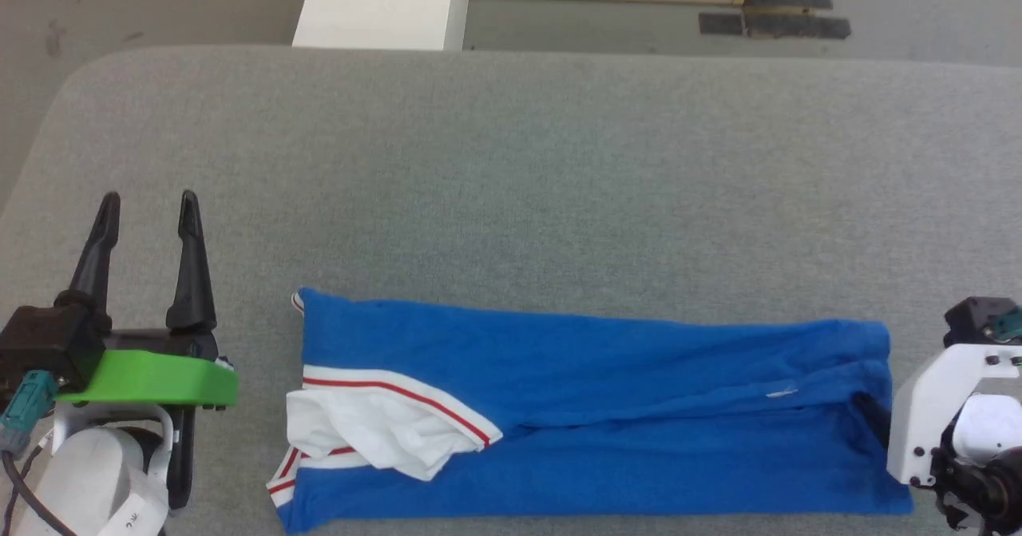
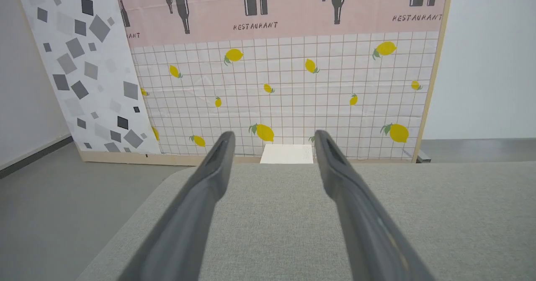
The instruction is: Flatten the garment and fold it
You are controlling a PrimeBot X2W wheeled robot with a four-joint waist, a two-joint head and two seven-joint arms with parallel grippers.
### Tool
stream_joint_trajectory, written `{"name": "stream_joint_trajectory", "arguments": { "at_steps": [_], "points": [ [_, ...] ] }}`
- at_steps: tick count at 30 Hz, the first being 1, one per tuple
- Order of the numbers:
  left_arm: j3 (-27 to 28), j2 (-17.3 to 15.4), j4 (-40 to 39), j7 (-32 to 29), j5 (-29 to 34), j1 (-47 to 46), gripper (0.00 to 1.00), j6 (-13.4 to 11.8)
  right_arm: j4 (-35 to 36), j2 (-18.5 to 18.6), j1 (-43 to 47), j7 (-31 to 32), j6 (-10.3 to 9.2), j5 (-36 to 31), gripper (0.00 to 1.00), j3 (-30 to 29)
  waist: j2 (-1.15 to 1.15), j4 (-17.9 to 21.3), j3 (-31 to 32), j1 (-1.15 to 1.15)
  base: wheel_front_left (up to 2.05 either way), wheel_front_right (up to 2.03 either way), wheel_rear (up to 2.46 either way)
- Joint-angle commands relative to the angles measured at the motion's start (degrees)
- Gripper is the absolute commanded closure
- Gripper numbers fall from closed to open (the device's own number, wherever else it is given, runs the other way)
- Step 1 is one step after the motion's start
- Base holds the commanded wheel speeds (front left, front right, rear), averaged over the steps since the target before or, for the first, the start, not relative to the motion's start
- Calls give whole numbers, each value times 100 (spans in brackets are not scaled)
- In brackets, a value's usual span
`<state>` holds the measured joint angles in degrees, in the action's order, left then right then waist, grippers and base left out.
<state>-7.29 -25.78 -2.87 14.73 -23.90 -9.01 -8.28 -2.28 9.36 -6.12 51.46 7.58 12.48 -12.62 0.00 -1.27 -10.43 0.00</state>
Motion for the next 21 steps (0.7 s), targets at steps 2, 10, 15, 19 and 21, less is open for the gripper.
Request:
{"name": "stream_joint_trajectory", "arguments": {
  "at_steps": [2, 10, 15, 19, 21],
  "points": [
    [177, 198, -75, 25, 216, -20, 0, 134, -175, -9, -125, -5, -9, -67, 0, 55, 0, -95, -222, 0, 0, 0, 0],
    [725, 704, -14, 26, 603, 131, 0, 564, -676, 35, -233, 46, -9, 91, 100, 181, 0, -97, -323, 0, 0, 0, 0],
    [952, 889, 30, 26, 776, 182, 0, 767, -658, 261, -328, 44, -9, 238, 100, -35, 0, -63, -332, 0, 0, 0, 0],
    [1069, 977, 60, 27, 893, 163, 0, 925, -682, 477, -447, 44, -9, 104, 100, -478, 0, -38, -369, 0, 0, 0, 0],
    [1121, 1015, 72, 27, 944, 135, 0, 992, -749, 597, -518, 33, -9, -5, 100, -763, 0, -38, -398, 0, 0, 0, 0]
  ]
}}
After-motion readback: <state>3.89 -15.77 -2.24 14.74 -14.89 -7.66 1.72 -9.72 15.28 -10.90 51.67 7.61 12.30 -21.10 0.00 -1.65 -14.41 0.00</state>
